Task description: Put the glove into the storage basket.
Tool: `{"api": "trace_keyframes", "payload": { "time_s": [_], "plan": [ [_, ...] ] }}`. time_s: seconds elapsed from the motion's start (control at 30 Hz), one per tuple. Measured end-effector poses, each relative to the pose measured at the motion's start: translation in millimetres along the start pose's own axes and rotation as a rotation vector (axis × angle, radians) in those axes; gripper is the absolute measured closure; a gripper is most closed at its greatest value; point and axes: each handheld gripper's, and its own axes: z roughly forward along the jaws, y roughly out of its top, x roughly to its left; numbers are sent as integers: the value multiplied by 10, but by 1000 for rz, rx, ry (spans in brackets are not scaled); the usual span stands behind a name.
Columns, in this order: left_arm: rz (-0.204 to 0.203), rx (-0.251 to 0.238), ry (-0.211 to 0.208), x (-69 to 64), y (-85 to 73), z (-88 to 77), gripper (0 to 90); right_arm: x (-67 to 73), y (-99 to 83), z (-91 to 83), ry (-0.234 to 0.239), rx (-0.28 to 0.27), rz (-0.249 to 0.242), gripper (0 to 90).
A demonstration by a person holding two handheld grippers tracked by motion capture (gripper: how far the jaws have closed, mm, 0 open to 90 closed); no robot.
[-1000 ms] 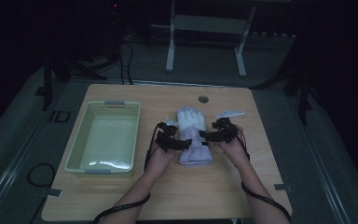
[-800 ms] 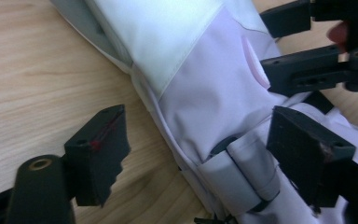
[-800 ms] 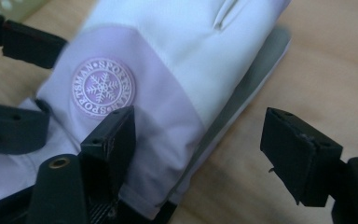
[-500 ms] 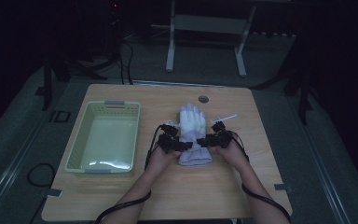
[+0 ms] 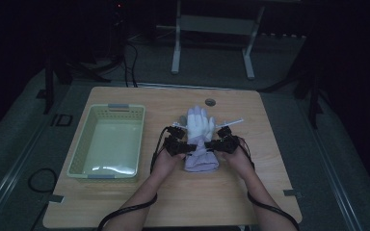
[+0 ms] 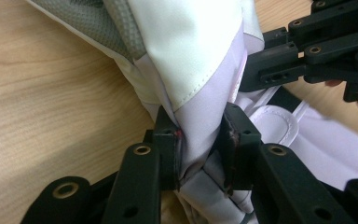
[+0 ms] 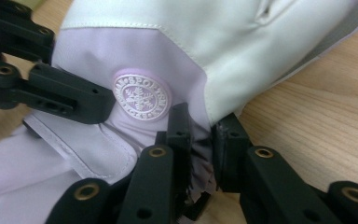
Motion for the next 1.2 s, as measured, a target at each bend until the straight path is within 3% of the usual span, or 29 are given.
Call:
{"api": "trace_keyframes", "payload": {
  "time_s": [0.2, 0.67, 0.93, 1.2],
  "plan": [
    [29, -5, 3, -54, 51, -112, 740, 82, 41, -81, -16, -22, -22, 811],
    [64, -48, 10, -165, 287, -609, 751, 353, 336, -419, -22, -119, -52, 812],
    [92, -49, 8, -134, 338, -881, 752, 569, 463, -497, -32, -149, -66, 812],
    [125, -42, 32, -112, 383, -1158, 754, 780, 596, -527, -31, -179, -75, 812]
  ]
}}
